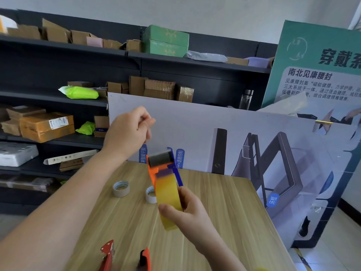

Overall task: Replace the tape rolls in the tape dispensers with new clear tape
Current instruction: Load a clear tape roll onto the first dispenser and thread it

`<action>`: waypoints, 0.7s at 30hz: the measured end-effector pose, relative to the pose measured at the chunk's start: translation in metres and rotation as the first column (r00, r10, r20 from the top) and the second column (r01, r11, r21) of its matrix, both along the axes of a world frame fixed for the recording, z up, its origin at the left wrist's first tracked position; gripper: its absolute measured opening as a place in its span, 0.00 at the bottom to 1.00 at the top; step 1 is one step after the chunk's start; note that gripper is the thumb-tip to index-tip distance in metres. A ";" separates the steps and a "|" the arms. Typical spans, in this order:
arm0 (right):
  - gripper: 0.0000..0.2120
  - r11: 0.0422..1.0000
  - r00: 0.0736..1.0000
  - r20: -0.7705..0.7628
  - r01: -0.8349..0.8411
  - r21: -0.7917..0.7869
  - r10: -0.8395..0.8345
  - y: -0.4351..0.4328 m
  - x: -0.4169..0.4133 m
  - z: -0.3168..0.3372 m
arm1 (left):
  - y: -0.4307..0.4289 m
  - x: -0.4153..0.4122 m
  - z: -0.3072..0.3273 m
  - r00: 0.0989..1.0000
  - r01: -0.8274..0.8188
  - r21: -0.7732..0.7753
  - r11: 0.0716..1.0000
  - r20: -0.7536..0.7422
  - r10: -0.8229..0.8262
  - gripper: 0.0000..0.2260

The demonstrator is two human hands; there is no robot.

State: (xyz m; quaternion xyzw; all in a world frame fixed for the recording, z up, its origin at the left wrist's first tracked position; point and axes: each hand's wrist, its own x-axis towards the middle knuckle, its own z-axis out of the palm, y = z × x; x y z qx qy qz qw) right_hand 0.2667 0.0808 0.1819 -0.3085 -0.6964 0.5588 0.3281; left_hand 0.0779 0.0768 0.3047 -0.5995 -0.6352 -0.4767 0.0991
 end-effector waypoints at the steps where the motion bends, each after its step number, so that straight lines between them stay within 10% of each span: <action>1: 0.14 1.000 1.000 -0.009 0.008 0.003 -0.008 0.000 0.000 0.000 | 0.000 0.003 0.001 0.999 0.030 0.001 1.000 -0.016 -0.030 0.07; 6: 0.27 0.991 0.989 -0.075 0.131 -0.005 -0.131 -0.004 -0.004 0.001 | 0.007 0.002 0.004 1.000 0.014 0.009 1.000 -0.008 -0.014 0.08; 10: 0.15 1.000 0.999 -0.042 0.016 0.020 -0.015 -0.006 0.000 0.004 | 0.013 -0.010 0.009 0.993 -0.077 0.001 0.997 0.085 0.077 0.09; 16: 0.35 0.983 0.987 -0.026 0.158 -0.090 -0.161 -0.004 -0.008 -0.002 | 0.018 -0.003 0.013 1.000 -0.024 -0.019 1.000 -0.008 0.024 0.08; 21: 0.24 0.986 0.991 -0.047 0.117 -0.121 -0.123 -0.008 -0.006 -0.002 | 0.024 -0.017 0.013 0.995 -0.098 0.007 0.995 0.022 0.097 0.09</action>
